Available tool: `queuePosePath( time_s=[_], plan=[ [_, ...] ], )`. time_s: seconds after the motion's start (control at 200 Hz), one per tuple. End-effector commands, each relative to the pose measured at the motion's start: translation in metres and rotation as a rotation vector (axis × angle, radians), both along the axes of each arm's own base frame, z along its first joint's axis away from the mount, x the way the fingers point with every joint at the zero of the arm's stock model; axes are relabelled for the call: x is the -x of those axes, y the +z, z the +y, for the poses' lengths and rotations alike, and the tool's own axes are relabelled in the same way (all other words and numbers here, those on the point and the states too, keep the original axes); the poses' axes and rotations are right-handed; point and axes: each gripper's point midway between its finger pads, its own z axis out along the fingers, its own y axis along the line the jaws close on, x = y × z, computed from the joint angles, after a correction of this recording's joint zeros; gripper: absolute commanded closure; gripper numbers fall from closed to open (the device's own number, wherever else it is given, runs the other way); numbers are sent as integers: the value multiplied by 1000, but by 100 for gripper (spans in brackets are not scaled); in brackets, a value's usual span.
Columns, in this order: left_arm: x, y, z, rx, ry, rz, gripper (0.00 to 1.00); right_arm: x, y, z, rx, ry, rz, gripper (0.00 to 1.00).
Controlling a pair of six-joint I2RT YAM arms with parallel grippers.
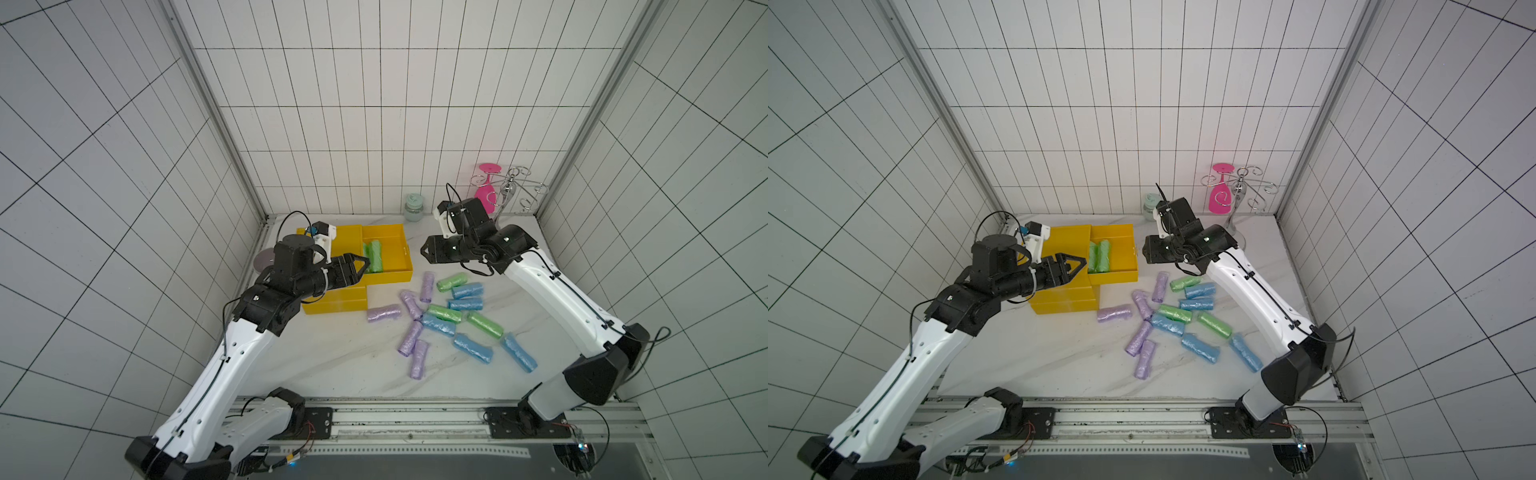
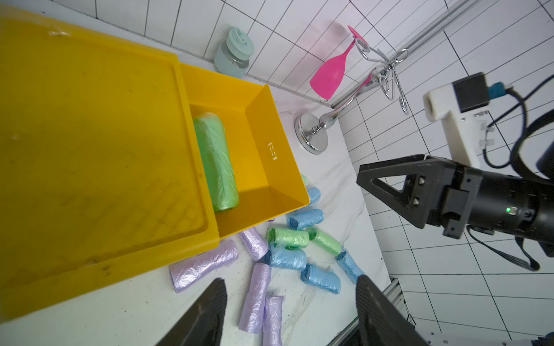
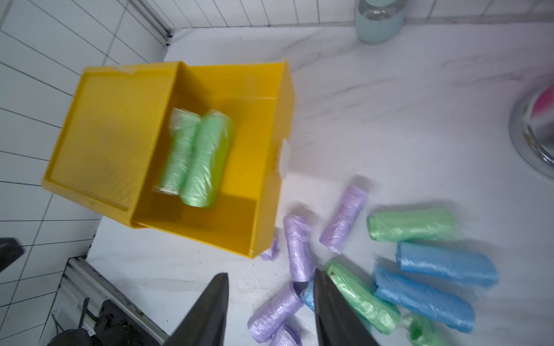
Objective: Sort the rolls of trash bags by color and place them into the drawer
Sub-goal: Pick up the roll of trash bags from the center of the board.
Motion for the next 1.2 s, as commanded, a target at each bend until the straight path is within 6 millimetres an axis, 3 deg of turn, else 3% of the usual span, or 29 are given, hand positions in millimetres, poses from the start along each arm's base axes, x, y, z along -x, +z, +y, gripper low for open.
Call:
queuePosePath(
  time_s=[0.0, 0.205, 0.34, 0.535, 0.615, 0.83, 1.194],
  plan=[
    [4, -16, -2, -20, 32, 20, 33, -1, -39, -38, 49, -102, 47, 49],
    [19, -31, -12, -8, 14, 48, 33, 8, -113, -94, 10, -333, 208, 48],
    [23, -37, -13, 4, 12, 56, 33, 25, -144, -117, -76, -524, 284, 45],
    [21, -41, -17, 12, 0, 59, 33, 51, -162, -153, -211, -878, 375, 44],
    [21, -41, -18, 13, -6, 56, 33, 67, -171, -169, -263, -1052, 437, 48],
    [23, -43, -18, 16, -12, 55, 33, 91, -177, -190, -345, -1332, 467, 37],
    [22, -49, -22, 38, -16, 68, 33, 102, -195, -186, -409, -1487, 574, 32]
  ],
)
